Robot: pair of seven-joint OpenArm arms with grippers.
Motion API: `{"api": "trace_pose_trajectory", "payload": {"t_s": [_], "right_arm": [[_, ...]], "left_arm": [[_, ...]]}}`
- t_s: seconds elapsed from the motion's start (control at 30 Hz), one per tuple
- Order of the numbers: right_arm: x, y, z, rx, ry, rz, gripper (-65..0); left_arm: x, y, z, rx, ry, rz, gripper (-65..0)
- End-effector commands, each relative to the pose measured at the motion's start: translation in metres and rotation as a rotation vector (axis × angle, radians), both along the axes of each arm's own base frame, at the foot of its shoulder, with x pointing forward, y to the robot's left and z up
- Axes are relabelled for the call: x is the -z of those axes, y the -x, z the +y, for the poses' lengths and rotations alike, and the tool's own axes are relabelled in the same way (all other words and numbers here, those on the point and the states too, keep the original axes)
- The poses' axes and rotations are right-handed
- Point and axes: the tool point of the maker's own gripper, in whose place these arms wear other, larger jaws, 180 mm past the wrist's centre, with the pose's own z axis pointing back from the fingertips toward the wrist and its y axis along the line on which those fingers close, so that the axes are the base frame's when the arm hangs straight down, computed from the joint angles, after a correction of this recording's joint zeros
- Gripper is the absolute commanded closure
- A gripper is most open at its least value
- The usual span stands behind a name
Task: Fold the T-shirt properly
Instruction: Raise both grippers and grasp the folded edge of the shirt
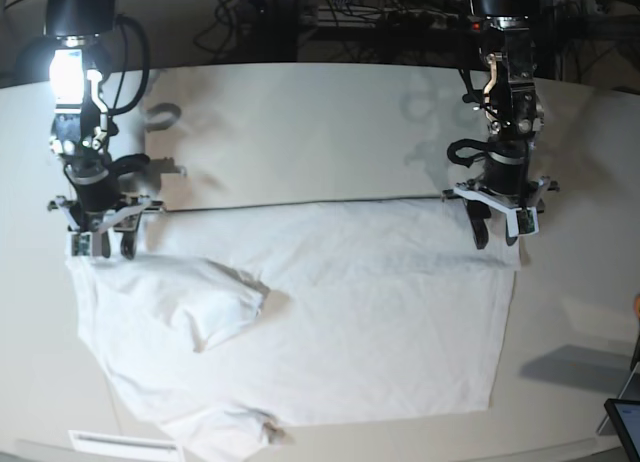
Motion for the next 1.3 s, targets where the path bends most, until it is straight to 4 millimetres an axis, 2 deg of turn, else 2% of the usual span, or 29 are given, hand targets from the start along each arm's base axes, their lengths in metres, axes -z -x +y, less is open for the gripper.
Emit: {"api": "trace_pose_trajectory", "payload": {"t_s": [0.0,0.1,0.23,0.4,0.6,0.8,1.0,1.27], "right_arm": [[-0.019,-0.010,0.002,-0.026,0.004,-0.066,-22.5],[-0.022,-0.015,0.001,-0.030,0.003,-0.064,-23.1],[-0.017,-0.017,0.000,-0.028,0.005,-0.010,-29.3],[-0.024,-0.026,0.000,-0.026,0.006,-0.027,-29.3],[-0.008,-0.028,-0.006,-0.011,0.001,0.014,-29.3],[0.006,-0.024,-0.009,-0.002,-0.003,0.050,-29.3],[0.029,-0.018,-0.015,0.017,-0.011,0.116,-29.3],[0.053,0.010,-0.015,0.020,-0.011,0.184,-29.7]], "left_arm": [[-0.015,-0.009,0.003,0.001,0.005,-0.034,-29.7],[-0.012,-0.011,0.003,-0.006,0.044,-0.005,-29.7],[-0.014,-0.012,0.004,-0.003,0.026,-0.006,-29.7],[-0.010,-0.016,0.005,-0.006,0.017,0.005,-30.6],[-0.010,-0.016,0.006,-0.008,0.017,0.005,-49.9],[0.002,-0.014,0.009,-0.021,0.026,0.036,-43.2],[0.042,-0.008,0.009,-0.040,0.062,0.221,-42.8],[0.040,0.014,0.013,-0.029,0.030,0.229,-42.8]]}}
